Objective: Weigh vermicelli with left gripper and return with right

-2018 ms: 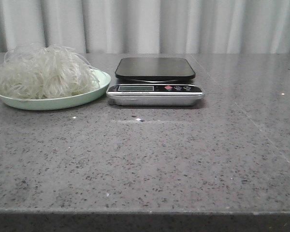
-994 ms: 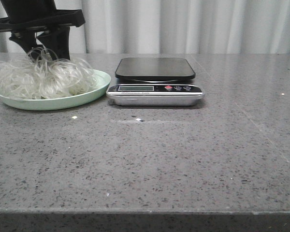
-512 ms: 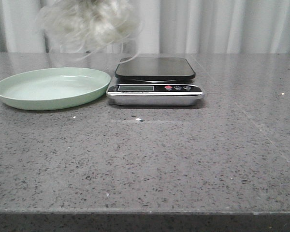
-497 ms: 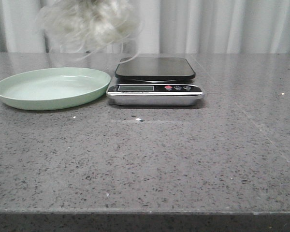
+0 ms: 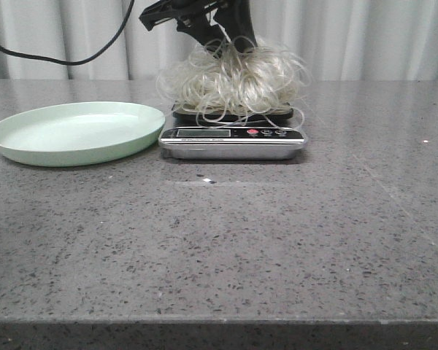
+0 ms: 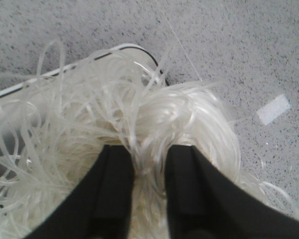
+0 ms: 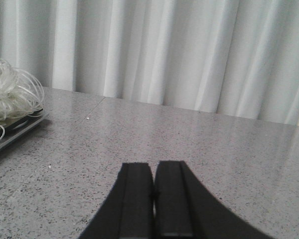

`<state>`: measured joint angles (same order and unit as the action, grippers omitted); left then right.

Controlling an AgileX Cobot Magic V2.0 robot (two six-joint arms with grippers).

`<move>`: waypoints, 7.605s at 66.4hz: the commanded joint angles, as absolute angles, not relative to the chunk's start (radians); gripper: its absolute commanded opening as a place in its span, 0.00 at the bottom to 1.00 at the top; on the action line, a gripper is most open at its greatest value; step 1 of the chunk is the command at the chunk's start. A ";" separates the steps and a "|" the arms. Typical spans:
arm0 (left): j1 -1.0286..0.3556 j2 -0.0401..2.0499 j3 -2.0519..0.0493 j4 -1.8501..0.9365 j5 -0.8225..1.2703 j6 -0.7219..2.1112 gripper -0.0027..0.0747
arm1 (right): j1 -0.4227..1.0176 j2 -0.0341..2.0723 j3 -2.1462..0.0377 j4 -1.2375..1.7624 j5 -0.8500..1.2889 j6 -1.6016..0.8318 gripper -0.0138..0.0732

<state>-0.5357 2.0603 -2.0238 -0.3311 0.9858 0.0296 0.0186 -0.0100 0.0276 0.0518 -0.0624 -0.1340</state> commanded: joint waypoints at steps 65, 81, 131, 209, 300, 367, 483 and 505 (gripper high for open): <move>-0.518 1.196 -1.553 -0.142 0.831 0.151 0.42 | 0.014 -0.027 0.020 0.039 -0.145 -0.139 0.35; -0.518 0.865 -1.175 -0.132 0.634 0.151 0.31 | 0.014 -0.027 0.020 0.039 -0.145 -0.139 0.35; -0.518 0.003 -0.444 -0.081 0.472 0.151 0.20 | 0.014 -0.027 0.020 0.039 -0.145 -0.139 0.35; -0.518 0.000 -0.397 -0.105 0.419 0.151 0.20 | 0.015 0.591 -0.617 0.149 0.282 -0.048 0.35; -0.518 0.000 -0.397 -0.105 0.419 0.151 0.20 | 0.347 1.896 -1.845 0.275 0.963 -0.071 0.86; -0.518 0.000 -0.397 -0.105 0.419 0.151 0.20 | 0.567 2.025 -2.376 0.319 1.048 -0.116 0.34; -0.518 0.000 -0.397 -0.105 0.421 0.151 0.20 | 0.134 0.824 -1.008 0.309 0.534 -0.168 0.84; -0.518 0.000 -0.397 -0.105 0.421 0.151 0.20 | 0.134 0.372 -0.571 0.308 0.269 -0.203 0.84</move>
